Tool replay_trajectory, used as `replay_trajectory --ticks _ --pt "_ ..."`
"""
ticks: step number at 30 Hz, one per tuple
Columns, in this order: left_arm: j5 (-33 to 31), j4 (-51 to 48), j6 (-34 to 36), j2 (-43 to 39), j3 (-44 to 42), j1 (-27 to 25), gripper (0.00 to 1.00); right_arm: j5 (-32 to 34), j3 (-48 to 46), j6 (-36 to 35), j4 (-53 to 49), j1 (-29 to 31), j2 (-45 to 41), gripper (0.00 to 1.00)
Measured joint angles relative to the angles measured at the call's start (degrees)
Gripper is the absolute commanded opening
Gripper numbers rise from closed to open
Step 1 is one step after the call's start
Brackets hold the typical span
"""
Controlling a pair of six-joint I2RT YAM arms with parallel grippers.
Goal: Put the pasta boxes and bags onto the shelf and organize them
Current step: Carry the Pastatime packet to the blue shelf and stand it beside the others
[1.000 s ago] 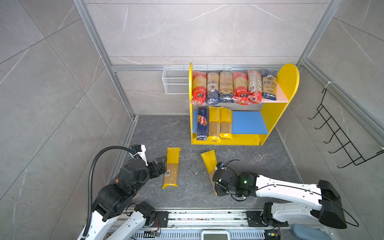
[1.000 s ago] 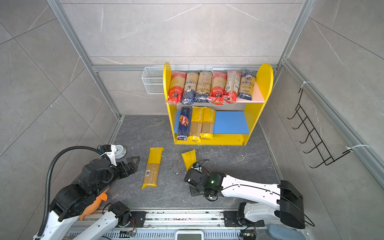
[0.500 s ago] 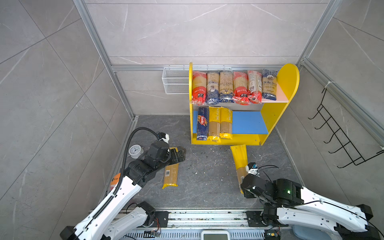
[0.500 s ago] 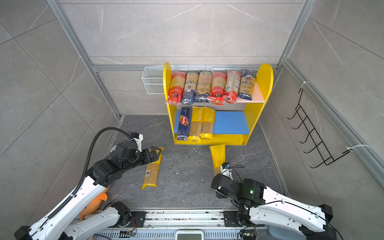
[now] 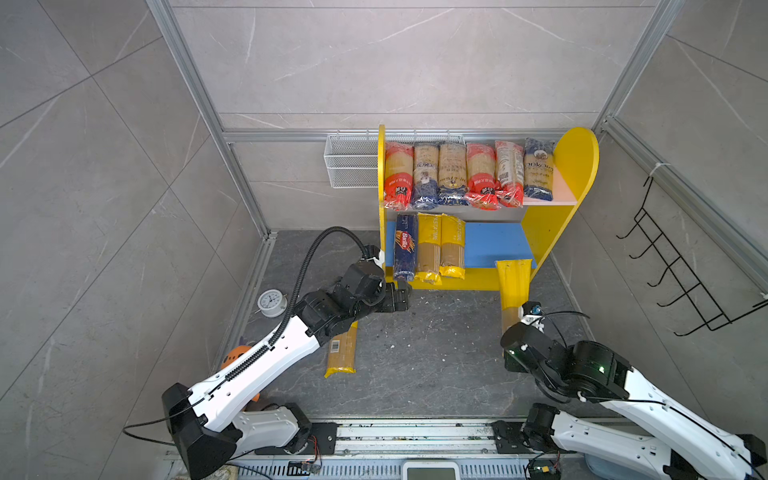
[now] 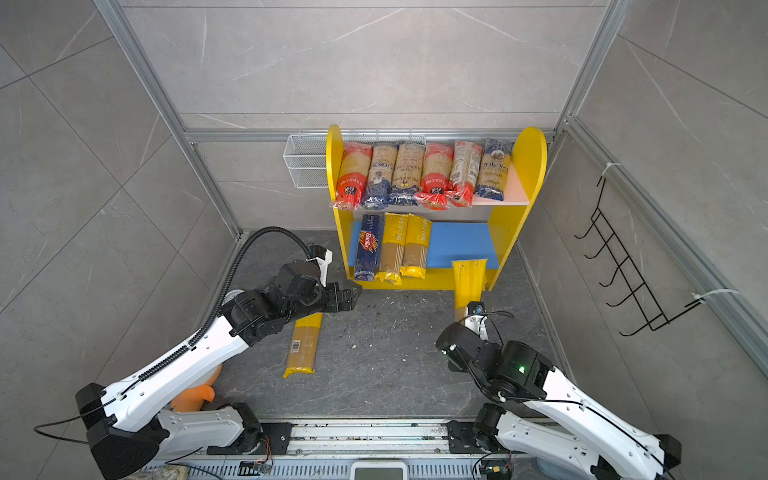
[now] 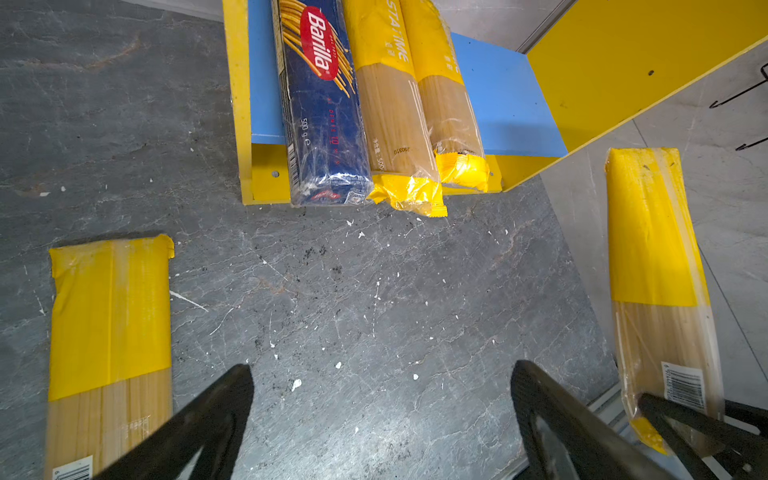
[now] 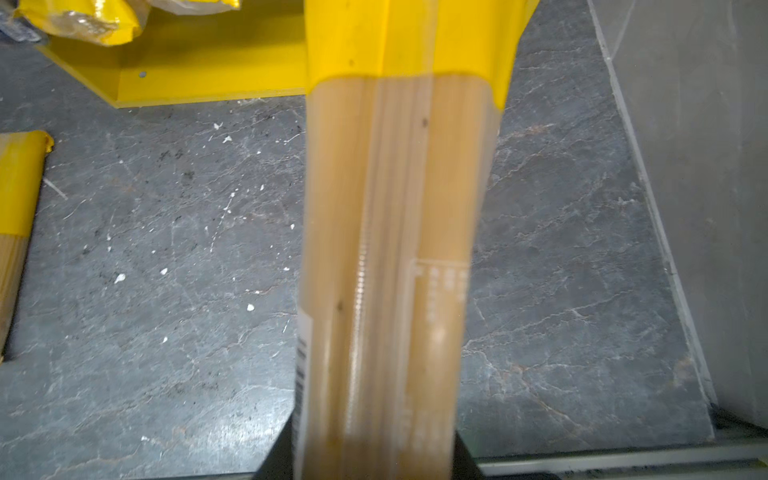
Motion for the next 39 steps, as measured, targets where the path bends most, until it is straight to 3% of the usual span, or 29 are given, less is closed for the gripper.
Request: replay_trajectory --ticks 9,17,24,39 --pt "-1.05 -0.11 1.79 0.33 2.23 -0.02 1.0 -13.64 4.98 -16.72 10.71 -19.74 10.49 0.0" --pt "-1.68 -0.68 3.34 2.23 5.07 -0.02 1.0 -26.49 8.72 -24.72 21.33 -34.69 21.97 0.0" --pt "-1.92 -0.72 4.17 5.68 6.47 -0.02 1.0 -32.85 11.72 -26.45 28.3 -37.2 31.28 0.0" --pt "-0.63 -0.55 5.62 11.3 8.15 -0.02 1.0 -34.99 21.75 -27.65 34.69 -37.81 45.16 0.0"
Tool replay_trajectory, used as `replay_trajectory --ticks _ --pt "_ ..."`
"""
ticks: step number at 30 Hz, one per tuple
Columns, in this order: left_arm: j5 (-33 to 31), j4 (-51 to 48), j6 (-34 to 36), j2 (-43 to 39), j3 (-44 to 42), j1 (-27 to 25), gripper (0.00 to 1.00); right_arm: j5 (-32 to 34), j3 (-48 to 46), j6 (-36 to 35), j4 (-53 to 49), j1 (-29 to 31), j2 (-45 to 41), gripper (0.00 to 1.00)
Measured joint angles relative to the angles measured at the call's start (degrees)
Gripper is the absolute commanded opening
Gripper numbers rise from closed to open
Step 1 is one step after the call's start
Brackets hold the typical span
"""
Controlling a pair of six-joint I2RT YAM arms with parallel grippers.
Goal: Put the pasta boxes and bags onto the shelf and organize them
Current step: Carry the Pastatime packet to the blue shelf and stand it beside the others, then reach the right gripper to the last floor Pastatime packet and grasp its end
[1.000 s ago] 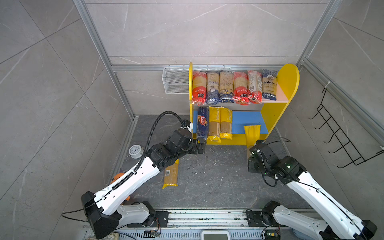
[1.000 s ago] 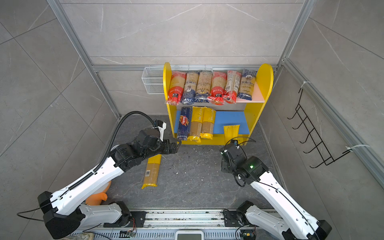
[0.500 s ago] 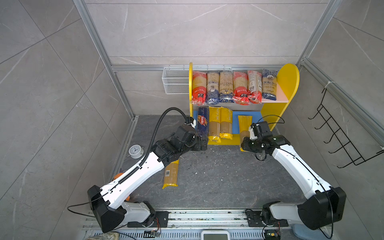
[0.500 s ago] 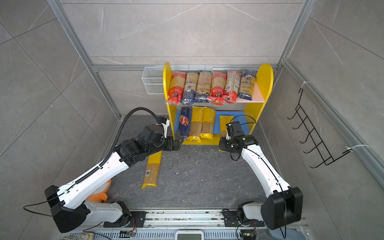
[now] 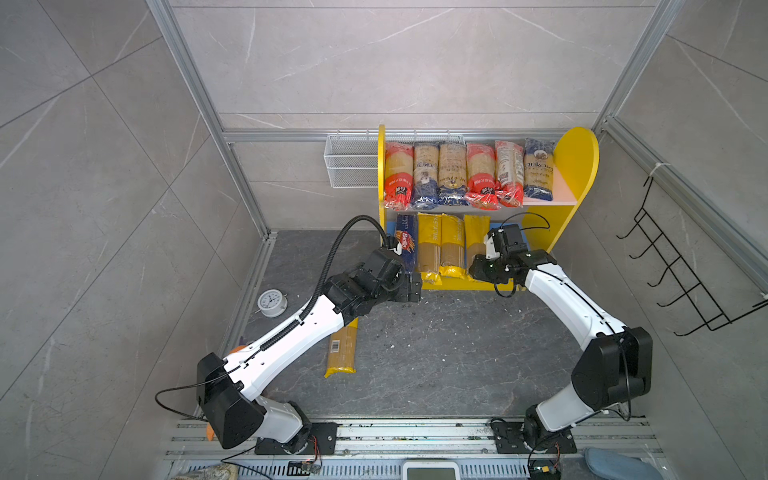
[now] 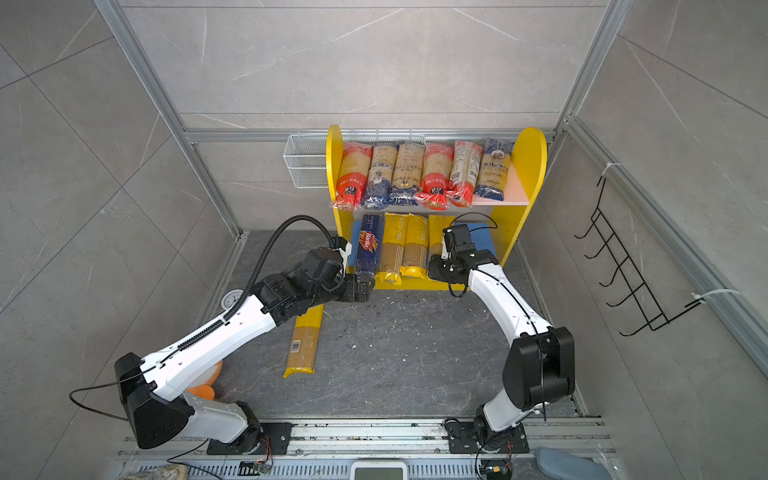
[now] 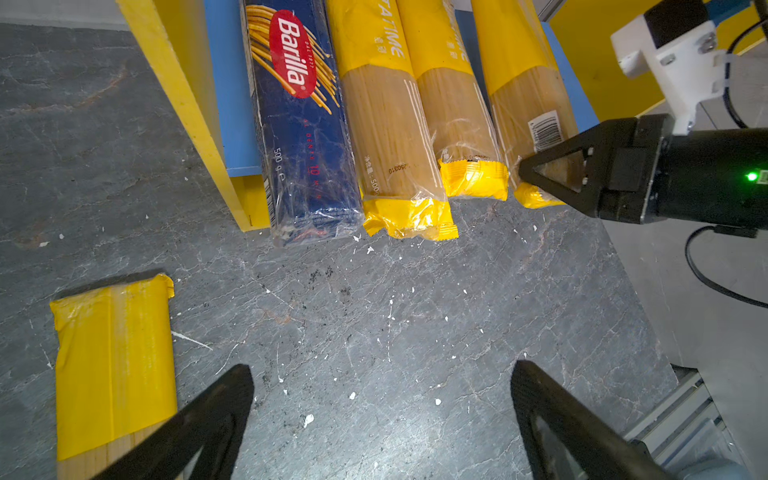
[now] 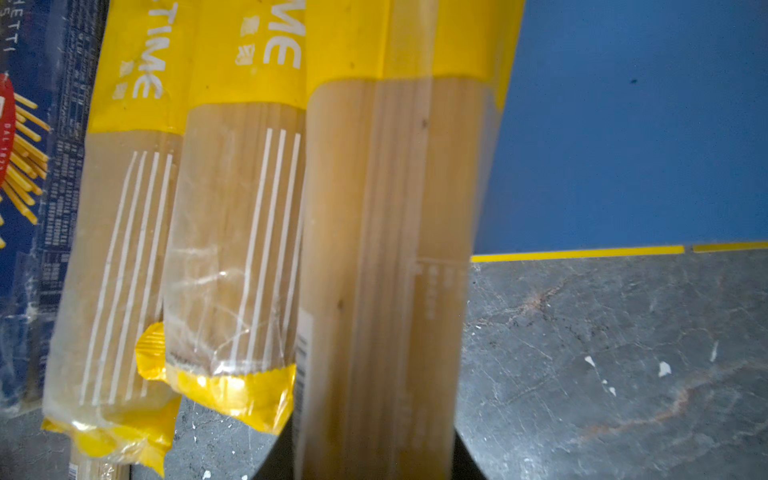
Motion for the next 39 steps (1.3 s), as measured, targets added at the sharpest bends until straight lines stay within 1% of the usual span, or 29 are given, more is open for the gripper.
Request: replay_trajectory --ticks 5,8,10,13,14,15,16,20,28,34,36,39 --pt "0.76 0.42 0.79 0.59 0.85 0.0 1.0 0.07 2.43 -0.02 -0.07 -0.48 2.8 0.01" --pt "0.96 0.5 1.29 1.03 1.2 0.0 1.0 0.04 3.39 0.0 -0.11 -1.11 4.13 0.08" --pt "1.16 0.5 1.55 1.27 1.33 0.0 1.0 0.0 3.5 0.0 -0.07 -1.62 4.74 0.24" --pt "1.22 0.59 1.9 1.66 1.42 0.0 1.0 0.02 3.52 -0.13 0.22 -2.05 4.83 0.55" --pt "1.2 0.57 1.99 1.75 1.42 0.0 1.0 0.04 3.52 -0.17 0.63 -2.16 4.83 0.68" --pt "1.22 0.59 2.12 1.84 1.42 0.0 1.0 0.24 3.52 -0.63 1.36 -2.25 4.83 0.76" --pt "1.22 0.57 2.16 1.84 1.42 0.0 1.0 0.26 3.52 -0.68 2.05 -2.38 4.79 0.79" --pt "1.25 0.59 2.34 1.84 1.42 0.0 1.0 0.39 3.58 -0.9 4.44 -2.56 4.28 0.8" --pt "1.33 0.76 2.32 1.07 0.98 0.0 1.0 1.14 3.19 -0.9 4.68 -2.56 0.72 0.82" --pt "1.27 0.76 1.73 -3.8 -2.78 0.0 1.0 2.47 -1.36 -0.85 3.34 -2.56 -7.37 0.83" --pt "1.07 0.74 1.31 -6.08 -4.61 -0.11 1.0 2.45 -4.13 -0.66 2.49 -2.54 -10.8 0.85" --pt "0.42 0.74 0.5 -9.88 -7.82 -0.66 1.0 2.64 -8.57 0.22 0.44 -1.49 -16.22 0.86"
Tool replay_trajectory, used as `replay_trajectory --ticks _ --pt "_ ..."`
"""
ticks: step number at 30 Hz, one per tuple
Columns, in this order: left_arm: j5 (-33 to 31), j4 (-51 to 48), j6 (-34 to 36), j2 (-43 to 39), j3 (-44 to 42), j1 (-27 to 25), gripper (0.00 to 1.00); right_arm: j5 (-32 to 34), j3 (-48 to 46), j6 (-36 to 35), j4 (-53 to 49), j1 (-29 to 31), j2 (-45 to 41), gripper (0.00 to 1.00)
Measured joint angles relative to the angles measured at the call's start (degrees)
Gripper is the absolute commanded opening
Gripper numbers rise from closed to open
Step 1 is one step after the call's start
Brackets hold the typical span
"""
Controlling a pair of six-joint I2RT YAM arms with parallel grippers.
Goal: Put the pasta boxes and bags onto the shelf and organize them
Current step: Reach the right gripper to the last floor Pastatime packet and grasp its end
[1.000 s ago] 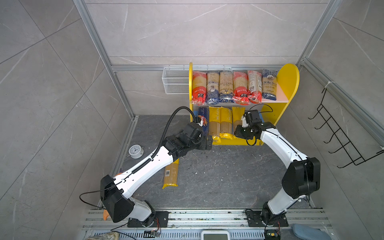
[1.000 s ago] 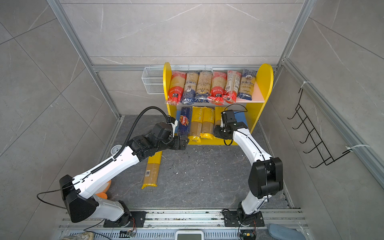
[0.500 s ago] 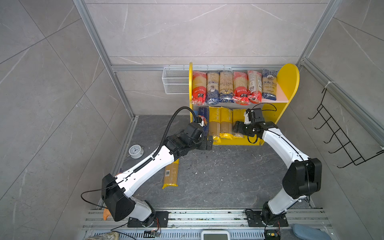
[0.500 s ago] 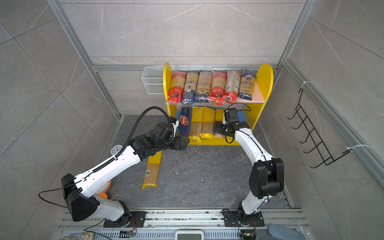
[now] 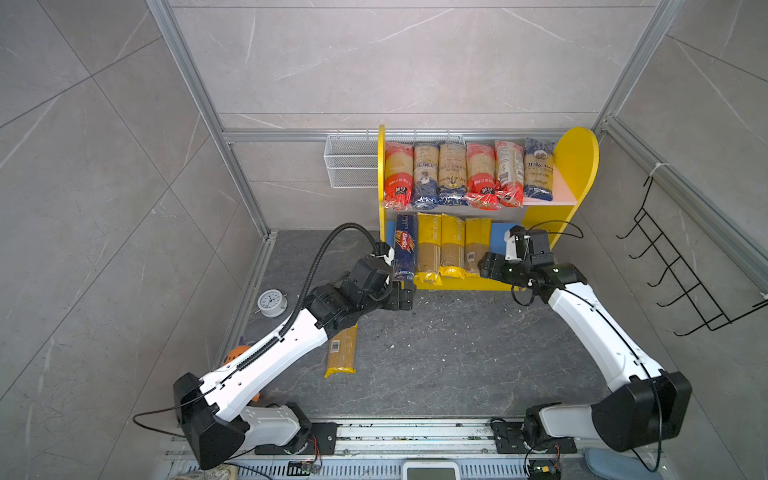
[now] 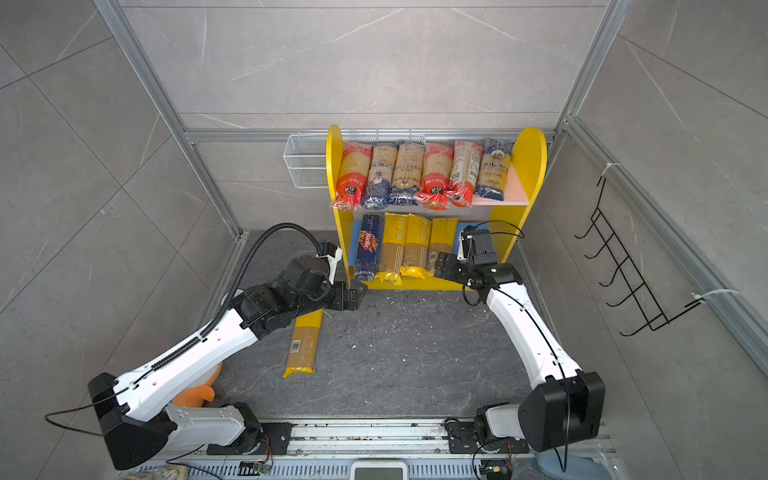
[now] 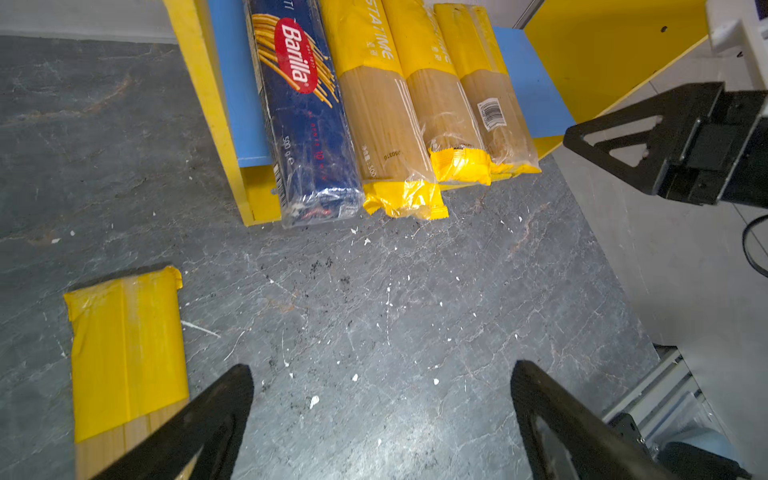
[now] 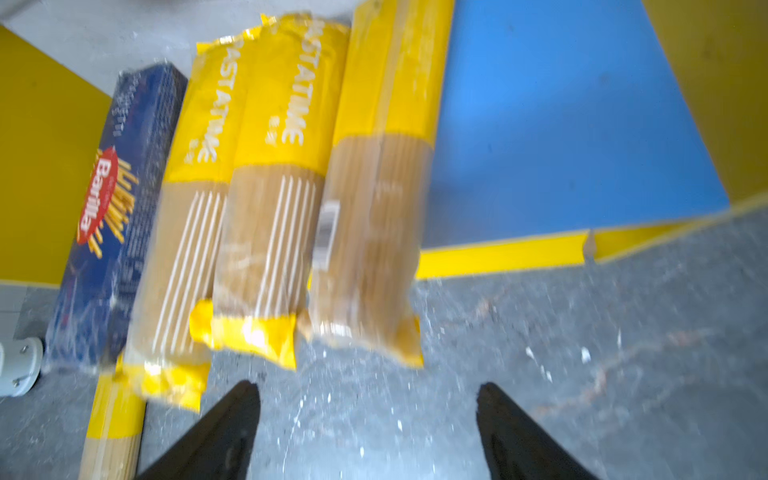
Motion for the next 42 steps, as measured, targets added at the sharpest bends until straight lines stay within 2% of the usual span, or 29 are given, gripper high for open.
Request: replay_trajectory --ticks 5,11,17,22,29,30,42 --pt "-2.73 -1.64 -1.64 -8.22 -5.84 -1.2 1.0 1.25 -4.2 2.1 -4.52 7.93 -8.33 0.87" --pt "-7.08 -7.1 -3.3 -20.24 -10.08 -1.33 1.0 4.0 -6.16 8.35 -5.86 23.85 -12.85 0.92" --pt "-11.5 -13.97 -4.28 -29.68 -10.29 -1.33 1.0 9.53 -6.64 14.47 -4.94 39.39 -6.58 0.93" --pt "-13.92 -19.63 -4.68 -34.77 -9.99 -1.33 1.0 12.31 -3.72 18.45 -3.1 48.65 4.94 0.94" --pt "-15.93 -25.4 -5.16 -38.6 -9.16 -1.33 1.0 12.74 8.35 21.68 -0.48 54.77 22.84 0.96" --pt "-16.35 -26.12 -5.22 -39.12 -8.87 -1.33 1.0 12.57 10.4 21.88 -0.22 55.17 25.24 0.99" --pt "-21.24 -34.01 -5.75 -40.89 -1.16 -1.33 1.0 9.38 27.69 22.4 0.13 56.17 42.66 1.0"
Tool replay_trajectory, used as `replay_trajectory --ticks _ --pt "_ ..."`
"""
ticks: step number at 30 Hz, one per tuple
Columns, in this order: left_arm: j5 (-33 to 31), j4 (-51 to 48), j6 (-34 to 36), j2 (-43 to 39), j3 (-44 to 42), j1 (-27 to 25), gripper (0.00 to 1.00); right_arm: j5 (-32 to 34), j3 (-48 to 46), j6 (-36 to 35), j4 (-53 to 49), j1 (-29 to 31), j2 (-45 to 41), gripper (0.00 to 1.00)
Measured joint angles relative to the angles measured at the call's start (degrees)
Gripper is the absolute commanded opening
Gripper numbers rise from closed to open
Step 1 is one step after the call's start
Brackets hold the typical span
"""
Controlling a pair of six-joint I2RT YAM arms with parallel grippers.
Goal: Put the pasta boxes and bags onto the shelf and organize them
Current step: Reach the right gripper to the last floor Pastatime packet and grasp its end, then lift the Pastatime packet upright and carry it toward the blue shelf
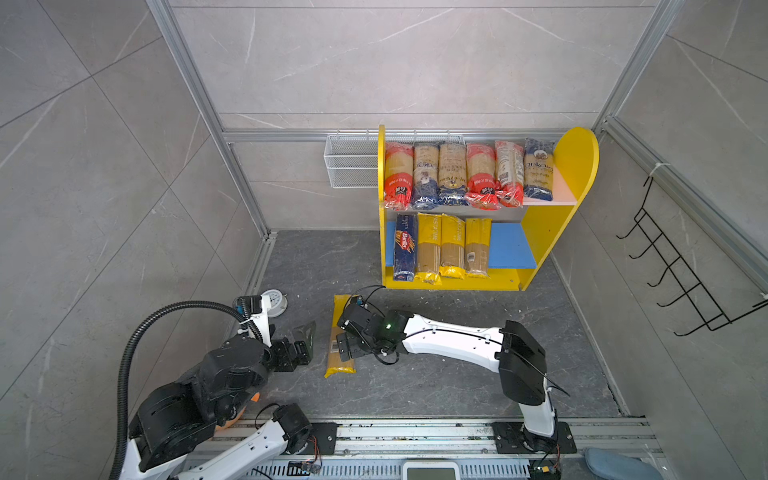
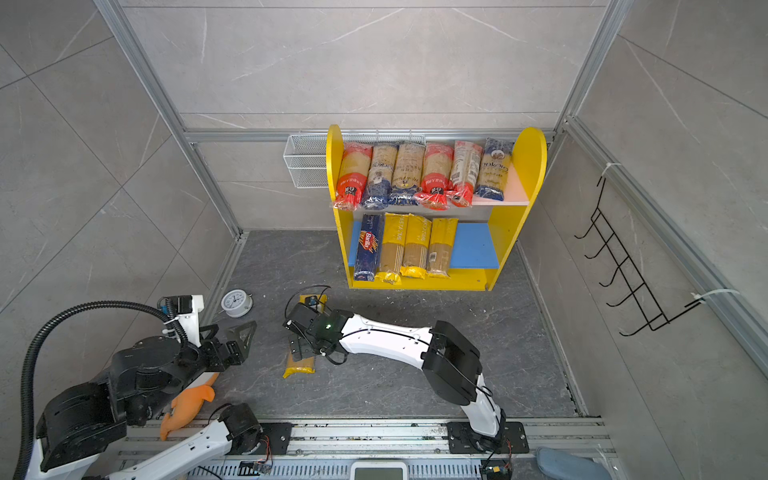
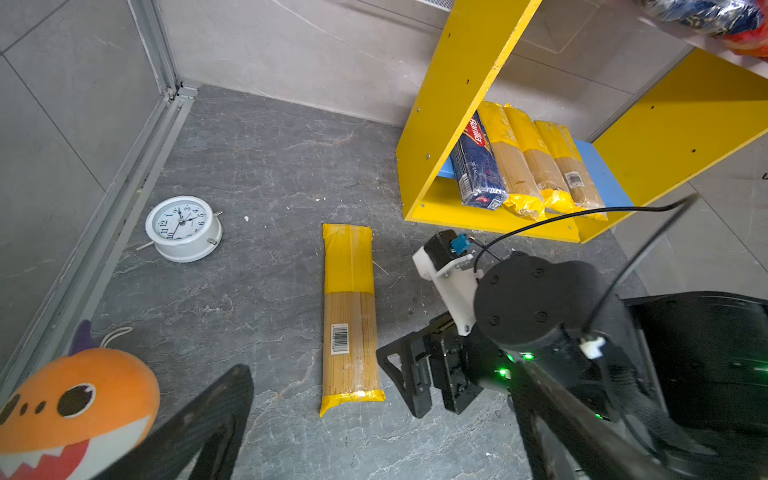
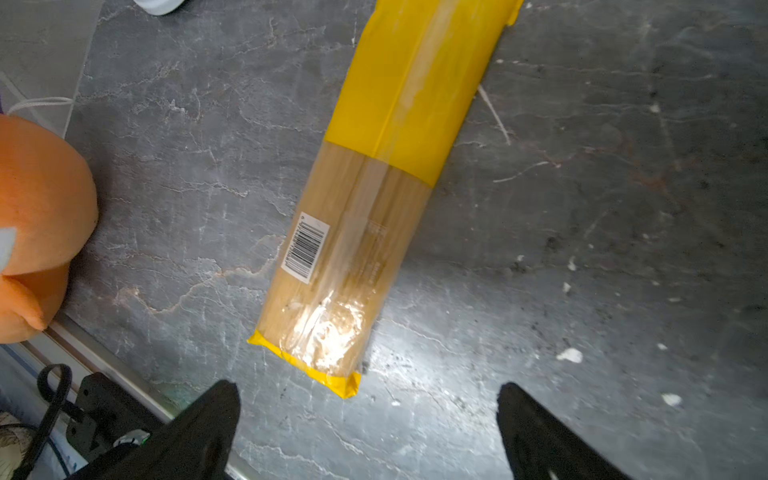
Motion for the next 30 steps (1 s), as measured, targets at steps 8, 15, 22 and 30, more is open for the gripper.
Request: replay_trajectory --ticks 8,15,22,30 --pt "-1.09 -2.93 0.07 0.17 2.49 0.0 1.0 -0.26 14.45 0.02 -3.78 2.54 13.51 1.0" --pt "-1.55 -5.09 0.04 0.11 2.86 0.0 1.0 2.51 23.78 1.07 -10.73 2.97 21.42 1.0" --pt "-2.12 -5.14 0.09 0.17 2.86 0.0 1.0 3.41 28.09 1.73 -14.03 2.97 25.73 0.99" --pt "-2.08 -4.81 0.72 1.25 2.84 0.0 1.0 3.08 29.92 2.4 -15.34 2.58 26.49 0.36"
